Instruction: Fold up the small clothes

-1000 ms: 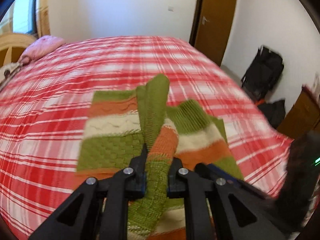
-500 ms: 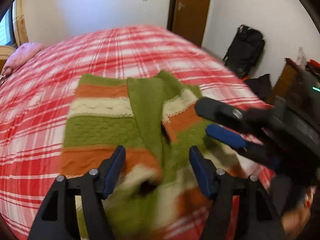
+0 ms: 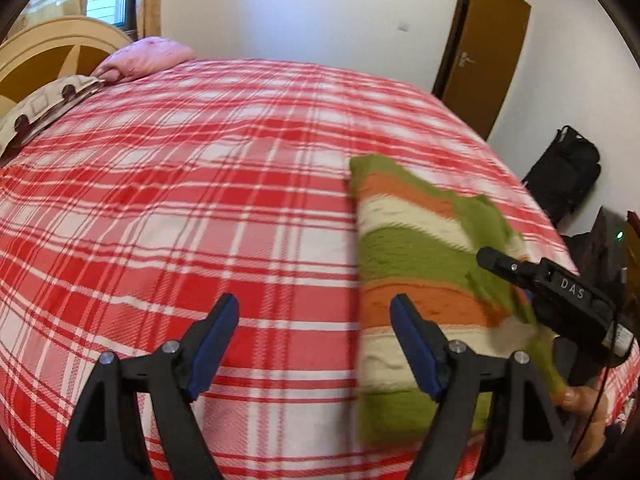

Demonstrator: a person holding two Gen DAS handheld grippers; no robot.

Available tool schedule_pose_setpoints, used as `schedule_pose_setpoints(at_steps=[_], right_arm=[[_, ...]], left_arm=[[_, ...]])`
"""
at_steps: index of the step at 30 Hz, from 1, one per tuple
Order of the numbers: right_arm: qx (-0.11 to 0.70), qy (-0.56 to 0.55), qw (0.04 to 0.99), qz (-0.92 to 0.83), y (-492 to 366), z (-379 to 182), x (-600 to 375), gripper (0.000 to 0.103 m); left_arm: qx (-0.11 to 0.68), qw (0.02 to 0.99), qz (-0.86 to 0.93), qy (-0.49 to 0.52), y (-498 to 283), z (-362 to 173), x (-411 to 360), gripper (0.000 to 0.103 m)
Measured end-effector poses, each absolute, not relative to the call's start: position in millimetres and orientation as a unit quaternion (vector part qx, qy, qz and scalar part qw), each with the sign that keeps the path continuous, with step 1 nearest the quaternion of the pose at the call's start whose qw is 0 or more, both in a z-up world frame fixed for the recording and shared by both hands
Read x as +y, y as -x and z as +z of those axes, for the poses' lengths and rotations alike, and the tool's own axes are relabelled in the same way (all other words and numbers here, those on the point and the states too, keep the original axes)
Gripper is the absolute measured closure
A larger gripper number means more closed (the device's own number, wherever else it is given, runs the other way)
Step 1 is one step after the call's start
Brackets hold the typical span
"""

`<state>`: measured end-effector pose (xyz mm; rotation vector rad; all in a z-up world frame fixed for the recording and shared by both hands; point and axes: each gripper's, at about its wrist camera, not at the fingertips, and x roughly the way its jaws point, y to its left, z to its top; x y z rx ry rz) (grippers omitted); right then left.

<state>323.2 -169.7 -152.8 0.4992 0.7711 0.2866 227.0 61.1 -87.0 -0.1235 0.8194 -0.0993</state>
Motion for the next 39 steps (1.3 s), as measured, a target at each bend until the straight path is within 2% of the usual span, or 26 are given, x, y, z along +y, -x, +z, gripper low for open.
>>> schedule_pose_setpoints(at_steps=[1, 2, 6, 15, 21, 26, 28, 32, 36, 39], right_arm=[[0.373, -0.218, 0.892, 0.132, -325, -152, -163, 0.073], [0.377, -0.200, 0.895, 0.128, -326, -153, -158, 0.080], [0.372, -0.174, 0.902, 0.132, -329, -151, -154, 0.084], [0.305, -0.051, 0.940, 0.144, -297, -82, -177, 0.085], [0.334, -0.016, 0.934, 0.126, -304, -106, -230, 0.085], [0.359, -0.072, 0.924, 0.108, -314, -144, -264, 0.083], [0.352, -0.105, 0.924, 0.105, -312, -147, -272, 0.074], [0.352, -0.135, 0.924, 0.071, -294, -131, -288, 0.071], [0.303, -0.093, 0.948, 0.025, -238, -98, -285, 0.071], [0.285, -0.078, 0.954, 0.057, -198, -88, -263, 0.071]], left_arm=[[0.401, 0.913, -0.046, 0.061, -227, -91, 61, 0.023], [0.406, 0.911, -0.046, 0.062, -228, -96, 59, 0.023], [0.415, 0.906, -0.050, 0.065, -229, -105, 52, 0.023], [0.392, 0.917, -0.061, 0.050, -228, -89, 38, 0.023], [0.392, 0.917, -0.074, 0.025, -232, -91, 13, 0.023], [0.395, 0.915, -0.081, -0.016, -231, -98, -19, 0.023], [0.392, 0.916, -0.079, -0.027, -230, -102, -28, 0.023], [0.376, 0.921, -0.064, -0.083, -223, -107, -39, 0.023], [0.386, 0.918, -0.067, -0.061, -221, -101, -26, 0.023], [0.379, 0.921, -0.070, -0.052, -215, -93, -22, 0.023]])
